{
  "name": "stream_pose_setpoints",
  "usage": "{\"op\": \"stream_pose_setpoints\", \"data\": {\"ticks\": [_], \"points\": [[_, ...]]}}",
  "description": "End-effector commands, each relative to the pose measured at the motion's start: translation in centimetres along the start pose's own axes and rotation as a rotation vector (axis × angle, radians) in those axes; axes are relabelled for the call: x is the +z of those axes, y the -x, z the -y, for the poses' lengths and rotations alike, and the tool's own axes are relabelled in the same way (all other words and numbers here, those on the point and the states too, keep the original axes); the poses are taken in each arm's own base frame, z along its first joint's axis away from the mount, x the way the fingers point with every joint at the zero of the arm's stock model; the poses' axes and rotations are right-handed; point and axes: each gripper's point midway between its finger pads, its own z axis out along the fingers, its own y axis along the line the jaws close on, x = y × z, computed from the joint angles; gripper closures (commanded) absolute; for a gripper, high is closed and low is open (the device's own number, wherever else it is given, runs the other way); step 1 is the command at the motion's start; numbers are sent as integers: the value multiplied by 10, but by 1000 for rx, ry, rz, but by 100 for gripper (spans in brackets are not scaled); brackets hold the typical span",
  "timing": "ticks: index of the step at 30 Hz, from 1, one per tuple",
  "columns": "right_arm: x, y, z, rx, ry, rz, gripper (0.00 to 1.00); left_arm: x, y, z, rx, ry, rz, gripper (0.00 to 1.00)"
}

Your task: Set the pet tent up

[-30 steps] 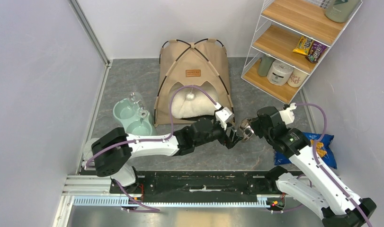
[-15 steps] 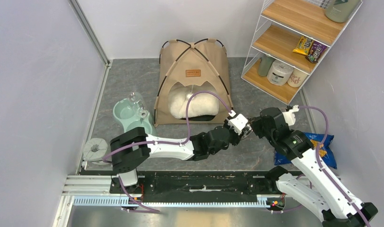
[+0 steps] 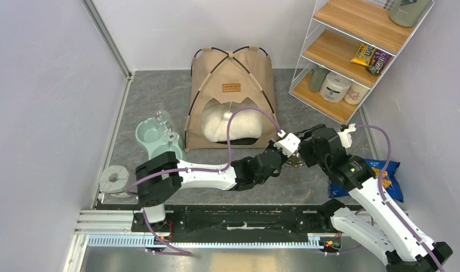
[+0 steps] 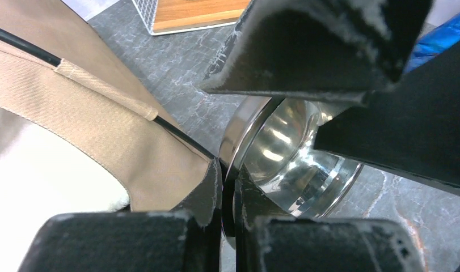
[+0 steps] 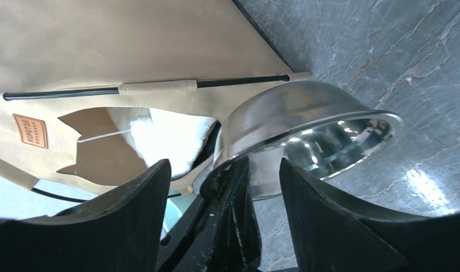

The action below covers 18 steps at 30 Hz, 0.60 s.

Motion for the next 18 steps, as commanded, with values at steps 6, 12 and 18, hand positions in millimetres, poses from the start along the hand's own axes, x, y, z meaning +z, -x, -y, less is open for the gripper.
{"op": "stream_pose_setpoints", "data": {"ticks": [6,12,18], "points": [[-42,29,-25,-92,144,75,11,-5,47,-38,1,114,52,98],[-84,72,-32,-103,225,247,11,-16,78,-81,-51,134,68,98],[-109,103,-33,-107,253,380,11,-40,117,-146,-99,198,90,98]]}}
